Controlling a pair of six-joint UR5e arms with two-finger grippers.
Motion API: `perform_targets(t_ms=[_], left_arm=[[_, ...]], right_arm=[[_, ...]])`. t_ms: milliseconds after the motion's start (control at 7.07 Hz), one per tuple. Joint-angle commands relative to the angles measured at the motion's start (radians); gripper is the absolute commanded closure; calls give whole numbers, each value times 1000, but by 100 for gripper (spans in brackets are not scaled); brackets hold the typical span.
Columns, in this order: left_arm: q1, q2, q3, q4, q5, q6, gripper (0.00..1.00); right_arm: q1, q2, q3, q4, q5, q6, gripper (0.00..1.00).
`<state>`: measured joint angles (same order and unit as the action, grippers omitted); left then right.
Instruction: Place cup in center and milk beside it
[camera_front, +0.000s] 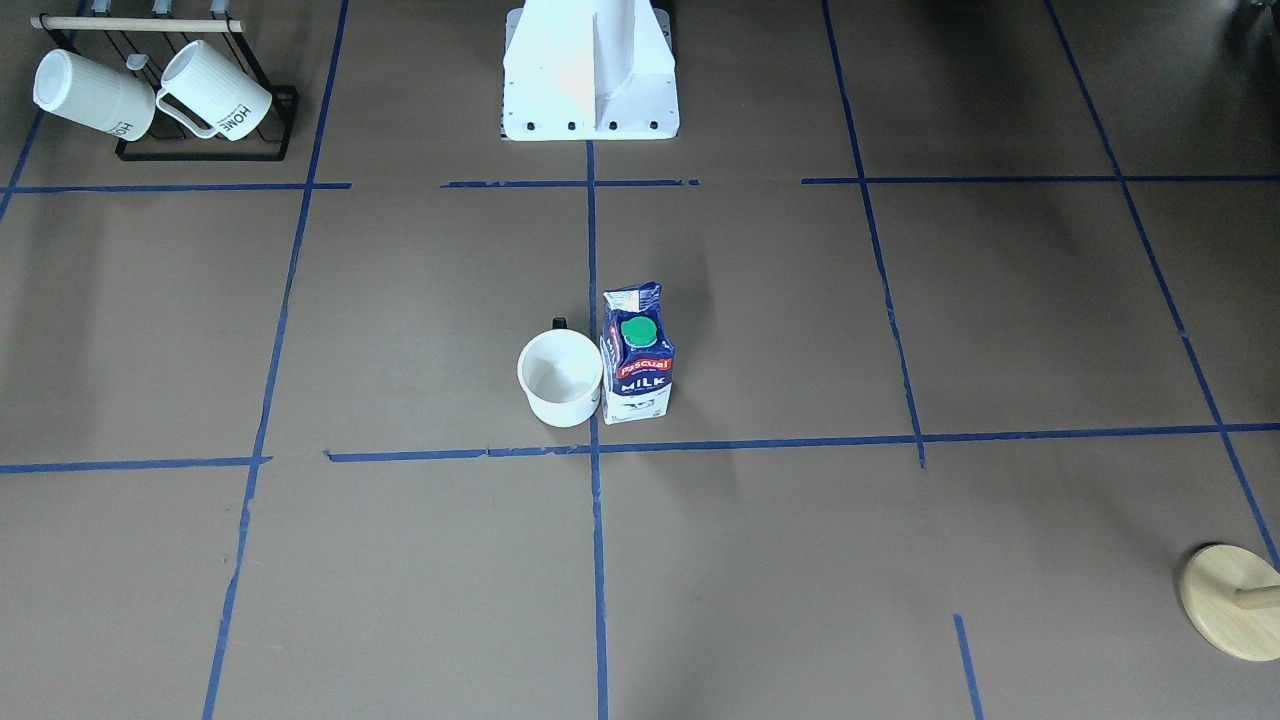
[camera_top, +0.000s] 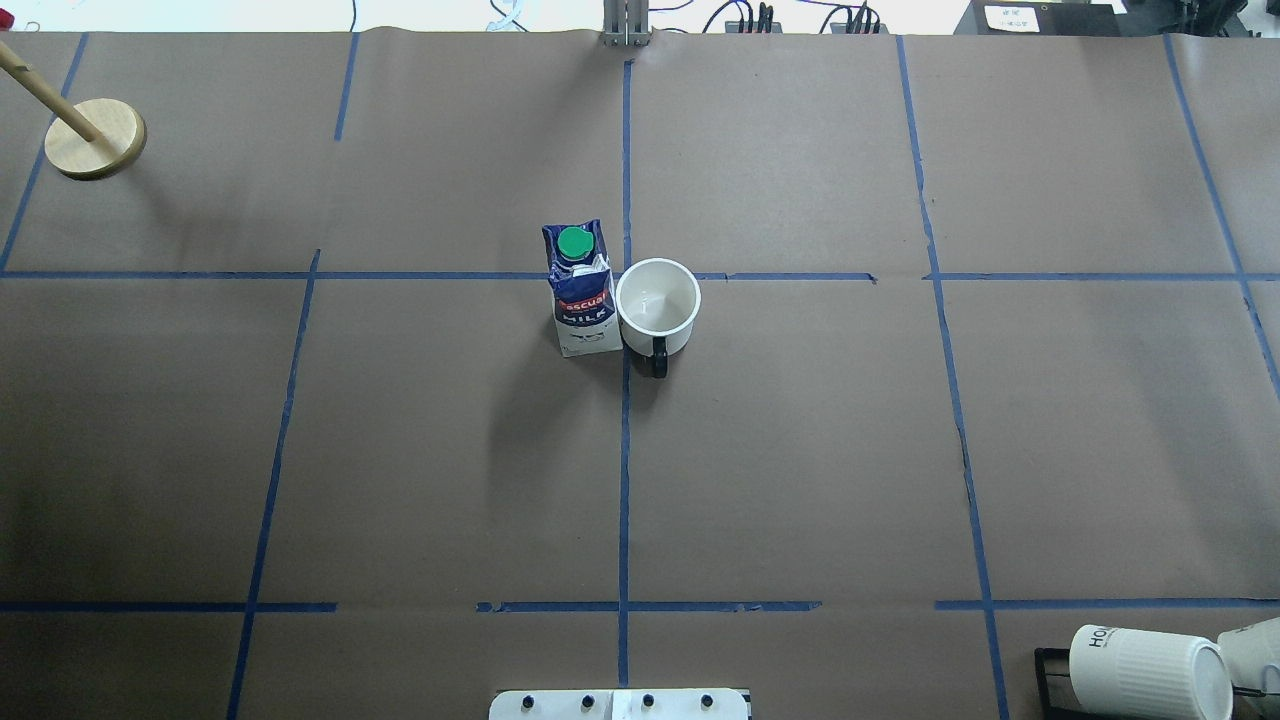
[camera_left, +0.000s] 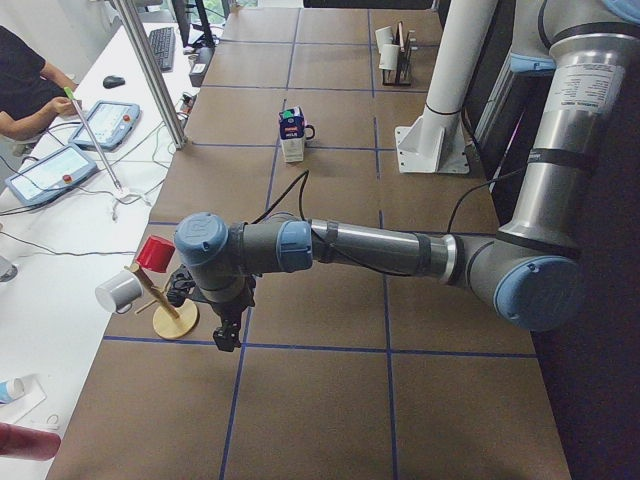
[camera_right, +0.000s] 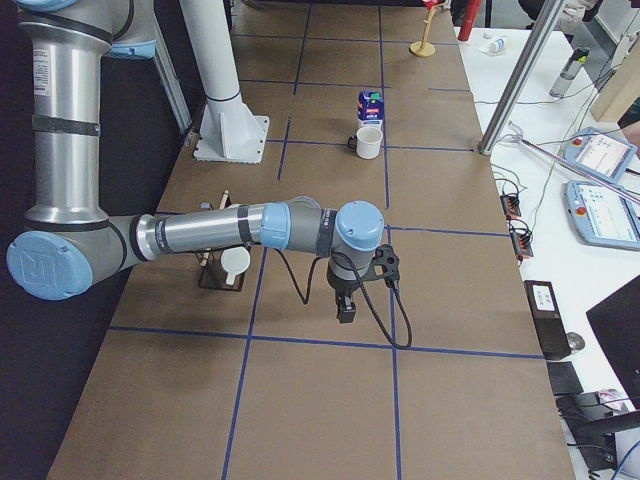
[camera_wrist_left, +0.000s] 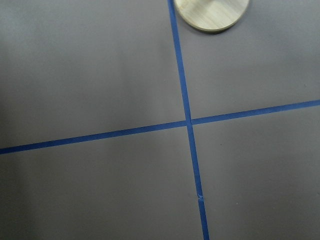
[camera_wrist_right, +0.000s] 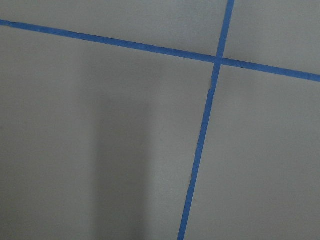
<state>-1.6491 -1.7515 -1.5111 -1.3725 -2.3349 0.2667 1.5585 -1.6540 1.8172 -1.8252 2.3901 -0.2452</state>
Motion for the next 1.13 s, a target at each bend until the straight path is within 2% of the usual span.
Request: perform_targets(t_ms=[0, 991], left_arm=[[0, 20, -9, -27, 0, -4, 0], [5, 40, -14, -48, -9, -6, 0]], right_arm=[[-3, -7, -18, 11, -3, -2, 0], [-14, 3, -32, 17, -2, 10, 0]])
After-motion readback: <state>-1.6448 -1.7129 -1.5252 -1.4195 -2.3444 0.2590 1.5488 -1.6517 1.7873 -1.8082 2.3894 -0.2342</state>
